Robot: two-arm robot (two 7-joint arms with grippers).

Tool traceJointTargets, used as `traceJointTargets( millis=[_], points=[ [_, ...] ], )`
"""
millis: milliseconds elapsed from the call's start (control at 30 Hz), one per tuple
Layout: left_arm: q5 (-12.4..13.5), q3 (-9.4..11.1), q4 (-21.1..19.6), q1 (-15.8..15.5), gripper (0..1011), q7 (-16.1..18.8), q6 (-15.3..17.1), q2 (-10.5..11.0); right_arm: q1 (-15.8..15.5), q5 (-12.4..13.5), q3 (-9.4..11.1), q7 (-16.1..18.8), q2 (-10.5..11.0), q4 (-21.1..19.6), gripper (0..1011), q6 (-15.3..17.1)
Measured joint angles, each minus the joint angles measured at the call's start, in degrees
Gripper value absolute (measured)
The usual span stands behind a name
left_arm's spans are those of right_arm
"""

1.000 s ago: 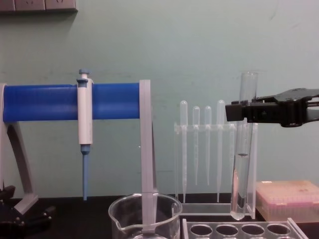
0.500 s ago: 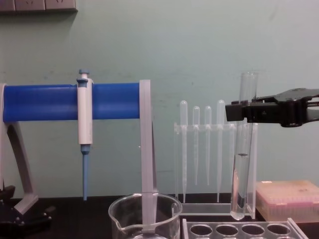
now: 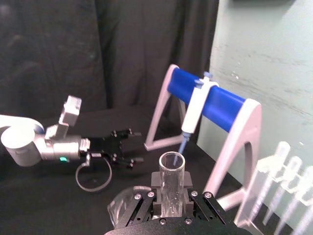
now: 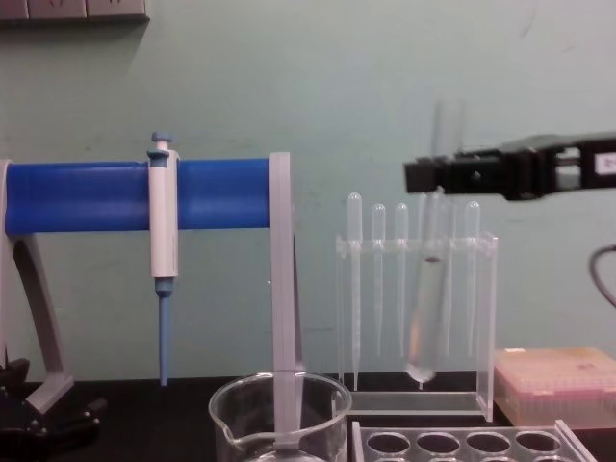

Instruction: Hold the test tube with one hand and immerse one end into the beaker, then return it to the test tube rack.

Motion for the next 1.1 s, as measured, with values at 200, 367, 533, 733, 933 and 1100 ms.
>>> traceJointTargets(
  millis=[200,367,533,733,933,1100],
  points=[
    [0.0,0.0,0.0,0.0,1000,0.0,0.0,0.0,4.5,0.7,-2.5,1.5,-3.0,3.1,239,0.8],
    [0.0,0.0,0.0,0.0,1000,0.0,0.0,0.0,7.6,1.0,-4.6,2.4,-5.5,5.9,241,1.2],
    [0.0,0.0,0.0,0.0,1000,0.0,0.0,0.0,9.7,1.1,-6.2,3.1,-7.1,7.9,241,1.2],
    [0.0,0.0,0.0,0.0,1000,0.0,0.0,0.0,11.5,1.5,-8.1,3.7,-8.7,9.6,241,1.1],
    [0.0,0.0,0.0,0.0,1000,0.0,0.0,0.0,12.5,1.7,-9.7,3.9,-9.8,10.5,241,1.0],
    [0.0,0.0,0.0,0.0,1000,0.0,0.0,0.0,12.9,1.9,-10.8,4.1,-10.3,11.4,241,0.8]
  ],
)
